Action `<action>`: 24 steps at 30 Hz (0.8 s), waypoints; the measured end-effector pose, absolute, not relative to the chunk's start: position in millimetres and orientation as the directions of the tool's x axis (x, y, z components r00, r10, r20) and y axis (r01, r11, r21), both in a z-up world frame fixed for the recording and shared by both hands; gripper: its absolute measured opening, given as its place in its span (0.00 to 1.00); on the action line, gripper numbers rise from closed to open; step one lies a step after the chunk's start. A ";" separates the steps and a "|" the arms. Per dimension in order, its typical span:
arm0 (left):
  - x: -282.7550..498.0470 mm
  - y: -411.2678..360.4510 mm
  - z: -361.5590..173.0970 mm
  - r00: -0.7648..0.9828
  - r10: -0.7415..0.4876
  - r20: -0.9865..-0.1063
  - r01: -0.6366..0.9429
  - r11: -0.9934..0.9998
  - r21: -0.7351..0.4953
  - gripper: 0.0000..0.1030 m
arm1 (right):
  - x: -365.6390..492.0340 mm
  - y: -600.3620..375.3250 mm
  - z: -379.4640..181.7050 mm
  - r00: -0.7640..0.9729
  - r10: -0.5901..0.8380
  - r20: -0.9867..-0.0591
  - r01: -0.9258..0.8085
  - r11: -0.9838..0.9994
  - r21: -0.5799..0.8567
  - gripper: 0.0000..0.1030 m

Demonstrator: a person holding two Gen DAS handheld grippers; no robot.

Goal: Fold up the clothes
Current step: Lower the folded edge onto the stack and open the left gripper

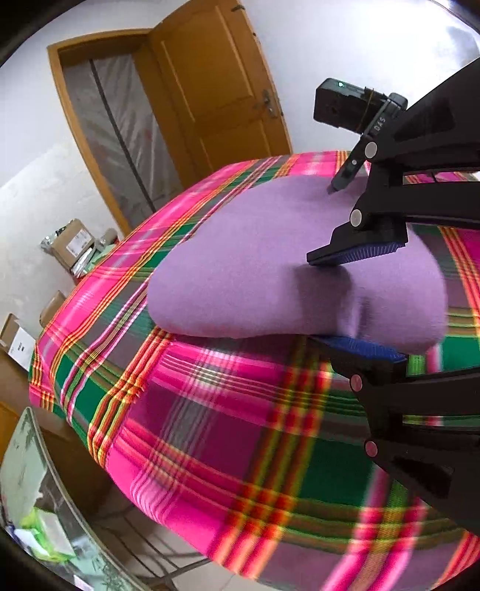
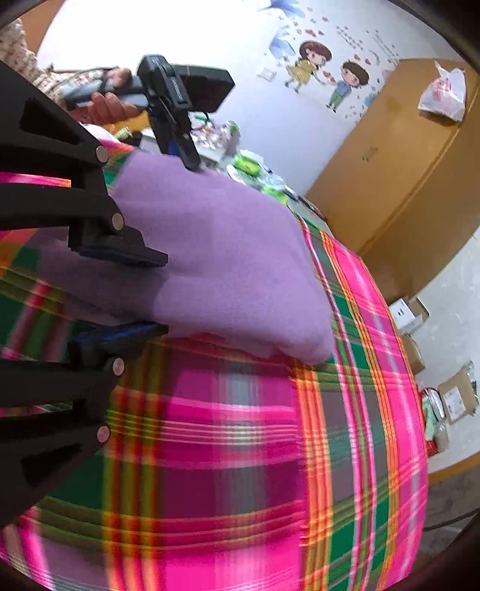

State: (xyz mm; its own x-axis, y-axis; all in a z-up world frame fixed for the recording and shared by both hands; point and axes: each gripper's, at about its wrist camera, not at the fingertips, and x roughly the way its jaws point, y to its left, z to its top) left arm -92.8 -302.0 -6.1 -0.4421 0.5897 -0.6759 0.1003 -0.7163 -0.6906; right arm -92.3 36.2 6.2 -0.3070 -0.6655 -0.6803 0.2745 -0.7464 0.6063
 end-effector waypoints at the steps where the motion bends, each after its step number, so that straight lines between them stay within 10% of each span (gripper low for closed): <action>1: -89.2 -301.6 -5.1 -0.444 0.585 -0.679 0.101 -0.720 -0.687 0.37 | -86.2 36.1 6.7 -0.298 -0.672 -0.678 0.287 -0.741 0.608 0.30; 9: -66.9 -300.9 -3.7 -0.463 0.549 -0.696 0.114 -0.742 -0.661 0.37 | -65.6 27.2 1.8 -0.323 -0.614 -0.721 0.346 -0.785 0.514 0.11; 24: -58.4 -301.4 -10.1 -0.485 0.488 -0.726 0.141 -0.776 -0.615 0.45 | -49.7 21.7 0.1 -0.416 -0.512 -0.751 0.403 -0.845 0.352 0.20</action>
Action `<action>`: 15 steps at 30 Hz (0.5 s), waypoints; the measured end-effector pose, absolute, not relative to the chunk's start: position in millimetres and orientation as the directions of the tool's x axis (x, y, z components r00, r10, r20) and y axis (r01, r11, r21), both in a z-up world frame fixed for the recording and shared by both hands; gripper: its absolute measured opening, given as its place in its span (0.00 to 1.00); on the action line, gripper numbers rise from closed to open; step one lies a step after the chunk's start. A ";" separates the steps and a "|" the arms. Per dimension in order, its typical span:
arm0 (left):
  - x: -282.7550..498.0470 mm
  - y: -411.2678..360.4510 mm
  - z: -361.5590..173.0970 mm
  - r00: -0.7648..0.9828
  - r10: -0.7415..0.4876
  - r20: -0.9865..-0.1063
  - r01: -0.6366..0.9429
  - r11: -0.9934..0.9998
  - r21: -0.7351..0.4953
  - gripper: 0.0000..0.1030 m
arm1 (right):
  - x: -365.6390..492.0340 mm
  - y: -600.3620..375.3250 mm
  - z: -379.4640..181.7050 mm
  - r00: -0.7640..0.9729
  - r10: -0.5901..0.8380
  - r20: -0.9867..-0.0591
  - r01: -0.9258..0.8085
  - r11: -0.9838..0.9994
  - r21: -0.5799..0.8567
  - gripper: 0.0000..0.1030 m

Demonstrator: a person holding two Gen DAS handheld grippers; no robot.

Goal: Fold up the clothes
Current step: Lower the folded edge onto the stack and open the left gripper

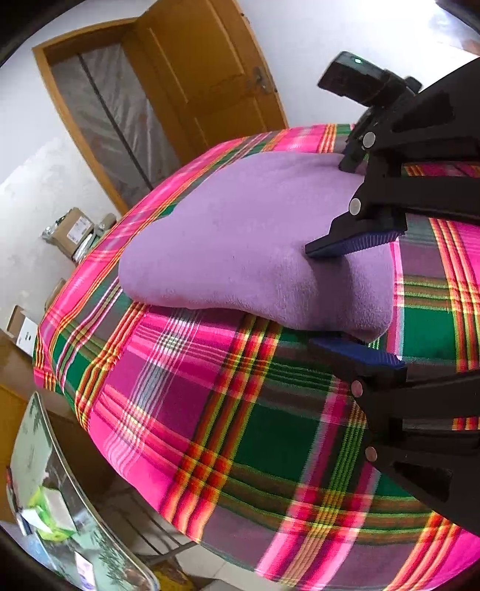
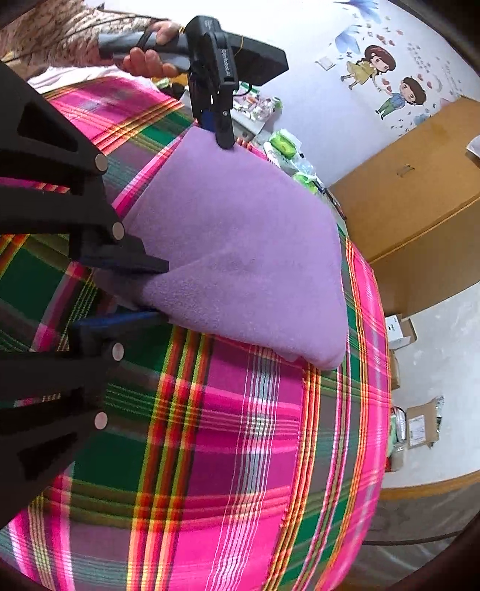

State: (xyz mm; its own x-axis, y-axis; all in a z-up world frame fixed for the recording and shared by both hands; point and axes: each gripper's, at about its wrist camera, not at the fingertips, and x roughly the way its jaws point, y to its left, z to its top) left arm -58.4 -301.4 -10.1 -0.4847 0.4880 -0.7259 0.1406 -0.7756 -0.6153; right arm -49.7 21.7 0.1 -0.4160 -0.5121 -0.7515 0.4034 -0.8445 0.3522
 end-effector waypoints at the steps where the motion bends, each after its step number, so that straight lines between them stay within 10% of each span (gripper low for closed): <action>1: -57.0 -300.8 -9.5 -0.487 0.484 -0.727 0.145 -0.776 -0.614 0.45 | -47.5 22.0 0.0 -0.423 -0.507 -0.751 0.399 -0.849 0.348 0.21; 15: -25.4 -262.9 20.9 -0.555 0.348 -0.755 0.108 -0.870 -0.481 0.43 | 0.1 8.8 7.7 -0.475 -0.407 -0.780 0.386 -0.893 0.231 0.25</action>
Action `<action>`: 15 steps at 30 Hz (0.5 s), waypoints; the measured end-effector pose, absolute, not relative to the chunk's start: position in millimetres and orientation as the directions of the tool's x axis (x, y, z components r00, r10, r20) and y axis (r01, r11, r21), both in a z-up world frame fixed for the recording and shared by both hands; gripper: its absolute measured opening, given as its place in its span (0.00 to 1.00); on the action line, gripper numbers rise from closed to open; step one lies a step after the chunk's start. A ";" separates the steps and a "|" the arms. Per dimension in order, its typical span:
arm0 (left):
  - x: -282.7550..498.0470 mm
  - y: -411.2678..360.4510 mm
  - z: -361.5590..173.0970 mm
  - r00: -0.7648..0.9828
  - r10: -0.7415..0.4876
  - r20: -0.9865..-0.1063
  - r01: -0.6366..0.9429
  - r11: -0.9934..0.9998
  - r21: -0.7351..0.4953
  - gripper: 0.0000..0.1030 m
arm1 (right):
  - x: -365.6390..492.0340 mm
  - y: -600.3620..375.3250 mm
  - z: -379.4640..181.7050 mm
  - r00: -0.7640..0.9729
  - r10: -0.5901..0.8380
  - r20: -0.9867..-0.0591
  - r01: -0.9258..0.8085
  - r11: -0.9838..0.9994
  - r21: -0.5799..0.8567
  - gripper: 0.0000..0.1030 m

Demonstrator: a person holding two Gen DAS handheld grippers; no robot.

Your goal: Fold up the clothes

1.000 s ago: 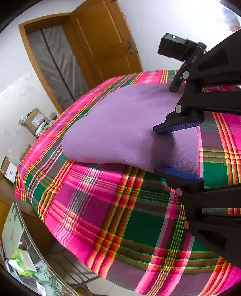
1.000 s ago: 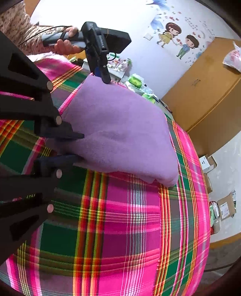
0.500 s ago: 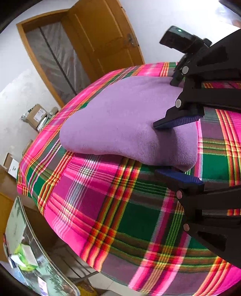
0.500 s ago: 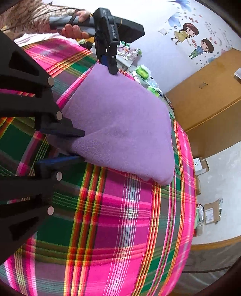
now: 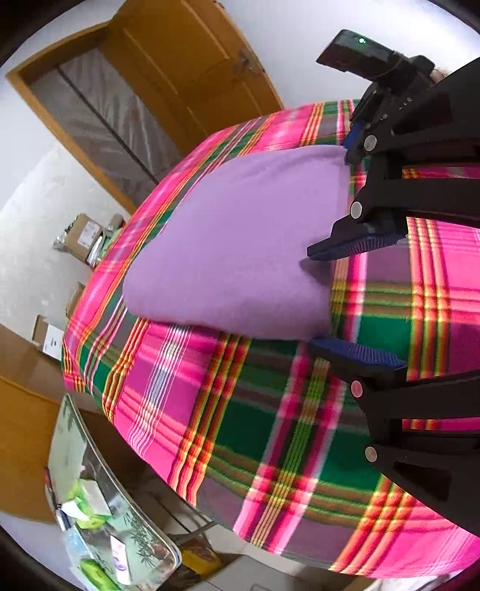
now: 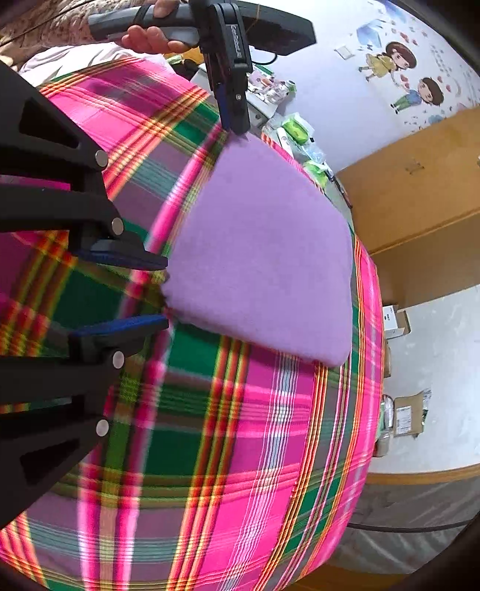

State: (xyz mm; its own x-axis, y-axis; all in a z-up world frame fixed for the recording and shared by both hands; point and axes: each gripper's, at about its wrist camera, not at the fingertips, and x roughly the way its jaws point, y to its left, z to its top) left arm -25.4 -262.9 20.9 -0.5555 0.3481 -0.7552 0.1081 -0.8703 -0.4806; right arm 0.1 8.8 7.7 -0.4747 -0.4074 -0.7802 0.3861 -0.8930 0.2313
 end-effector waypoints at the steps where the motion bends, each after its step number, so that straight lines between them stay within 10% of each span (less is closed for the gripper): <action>1: -22.4 -258.5 22.0 -0.563 0.333 -0.757 0.106 -0.878 -0.466 0.43 | 3.1 7.2 8.3 -0.482 -0.401 -0.779 0.384 -0.896 0.223 0.25; 15: 17.4 -213.3 23.4 -0.649 0.180 -0.739 0.060 -0.956 -0.286 0.44 | 31.0 -19.2 7.5 -0.545 -0.352 -0.761 0.361 -0.918 0.165 0.33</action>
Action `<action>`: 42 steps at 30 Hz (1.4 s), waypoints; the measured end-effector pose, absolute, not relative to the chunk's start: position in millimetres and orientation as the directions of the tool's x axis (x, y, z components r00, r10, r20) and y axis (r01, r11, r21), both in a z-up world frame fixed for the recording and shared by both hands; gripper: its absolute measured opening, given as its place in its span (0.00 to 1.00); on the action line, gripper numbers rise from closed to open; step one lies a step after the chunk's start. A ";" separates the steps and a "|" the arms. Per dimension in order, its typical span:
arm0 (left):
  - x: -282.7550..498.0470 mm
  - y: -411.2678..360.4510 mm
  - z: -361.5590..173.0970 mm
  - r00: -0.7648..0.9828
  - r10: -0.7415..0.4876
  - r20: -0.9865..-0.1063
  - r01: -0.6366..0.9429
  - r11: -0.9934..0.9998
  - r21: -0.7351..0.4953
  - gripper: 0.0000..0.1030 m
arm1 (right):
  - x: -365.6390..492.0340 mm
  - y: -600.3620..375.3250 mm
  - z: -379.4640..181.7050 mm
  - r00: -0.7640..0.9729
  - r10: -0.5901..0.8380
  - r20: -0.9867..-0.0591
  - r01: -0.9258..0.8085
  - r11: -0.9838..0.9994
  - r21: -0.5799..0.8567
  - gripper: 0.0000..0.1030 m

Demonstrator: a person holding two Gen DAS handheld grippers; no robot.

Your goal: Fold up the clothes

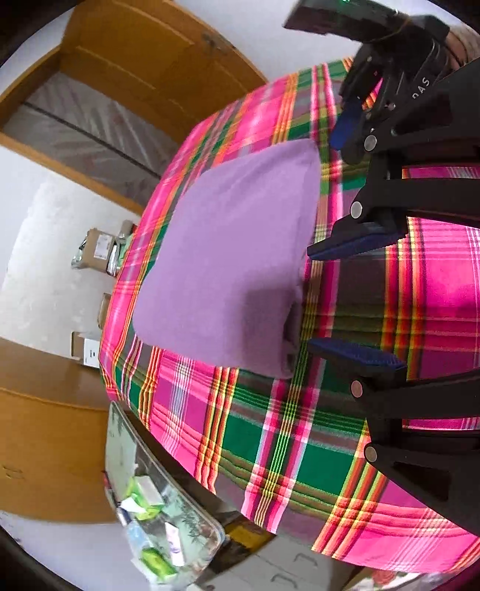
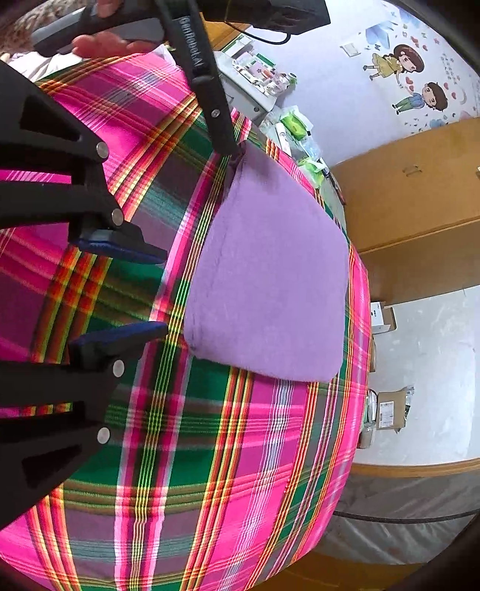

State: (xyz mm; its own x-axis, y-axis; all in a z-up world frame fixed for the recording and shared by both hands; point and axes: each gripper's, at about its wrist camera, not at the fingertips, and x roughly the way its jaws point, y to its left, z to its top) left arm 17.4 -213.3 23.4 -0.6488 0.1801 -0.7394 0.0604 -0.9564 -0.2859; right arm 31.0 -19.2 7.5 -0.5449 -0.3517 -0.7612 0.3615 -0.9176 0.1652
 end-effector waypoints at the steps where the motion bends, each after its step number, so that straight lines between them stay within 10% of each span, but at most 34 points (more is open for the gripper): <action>1: 17.0 -210.6 22.0 -0.650 0.171 -0.740 0.058 -0.960 -0.273 0.44 | 31.5 -21.4 6.3 -0.546 -0.351 -0.761 0.360 -0.918 0.165 0.34; 42: -0.9 -181.4 -11.7 -0.659 0.064 -0.749 0.071 -0.987 -0.147 0.58 | 5.0 -49.0 -11.1 -0.611 -0.115 -0.784 0.191 -0.982 -0.005 0.58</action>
